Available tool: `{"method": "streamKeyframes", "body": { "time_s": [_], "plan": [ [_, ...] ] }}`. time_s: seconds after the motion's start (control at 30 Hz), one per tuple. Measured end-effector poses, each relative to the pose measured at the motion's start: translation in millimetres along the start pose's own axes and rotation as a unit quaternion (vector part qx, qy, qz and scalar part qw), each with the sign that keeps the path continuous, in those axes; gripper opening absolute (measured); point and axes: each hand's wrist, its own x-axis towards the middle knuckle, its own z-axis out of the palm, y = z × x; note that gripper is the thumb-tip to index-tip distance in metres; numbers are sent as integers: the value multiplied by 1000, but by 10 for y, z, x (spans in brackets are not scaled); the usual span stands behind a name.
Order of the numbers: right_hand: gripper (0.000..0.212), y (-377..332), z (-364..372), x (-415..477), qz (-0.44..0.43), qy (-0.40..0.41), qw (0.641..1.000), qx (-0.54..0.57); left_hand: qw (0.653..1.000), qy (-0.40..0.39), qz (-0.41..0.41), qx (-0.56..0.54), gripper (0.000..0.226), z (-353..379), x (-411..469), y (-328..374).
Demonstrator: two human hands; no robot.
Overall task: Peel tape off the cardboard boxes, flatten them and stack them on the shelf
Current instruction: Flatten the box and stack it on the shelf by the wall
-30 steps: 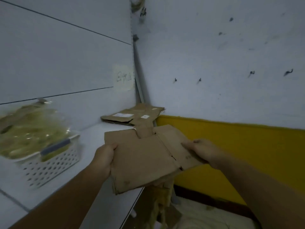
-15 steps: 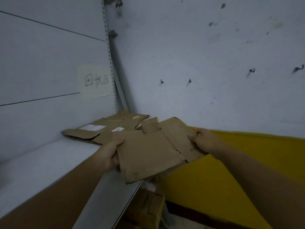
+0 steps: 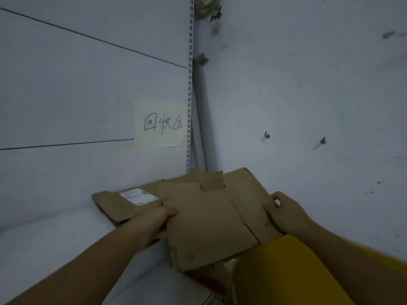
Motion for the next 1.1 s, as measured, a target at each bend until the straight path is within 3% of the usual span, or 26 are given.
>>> {"method": "streamKeyframes", "body": {
  "time_s": [0.23,0.4,0.47,0.6,0.67,0.7,0.77,0.8,0.9,1.1],
  "plan": [
    [24,-237,371,1302,-91,38,995,-12,992,104,76,16,37,-264,870,343],
    [24,-252,913,1992,-132,-14,991,-10,955,234,145,106,48,-385,1245,300],
    [26,-310,1123,2234,-156,-37,987,-6,941,275,137,145,48,-441,1339,320],
    [39,-570,1454,2696,-193,-85,977,39,906,368,100,183,71,-671,1446,476],
    [28,-718,1622,2837,-220,-127,967,20,872,374,69,309,68,-732,1429,433],
    [29,-767,1721,2894,-246,-144,959,4,837,364,35,406,64,-740,1423,380],
    [51,-828,1893,2952,-330,-192,924,-33,758,337,-11,558,53,-720,1405,246],
    [52,-837,1979,2961,-372,-228,900,-27,745,321,-30,583,51,-711,1394,169],
    [38,-811,2165,2948,-428,-305,851,15,756,314,-63,571,57,-692,1364,-3],
    [30,-848,2189,3036,-441,-333,833,-2,769,334,-127,530,60,-587,1356,122]
  ]
}}
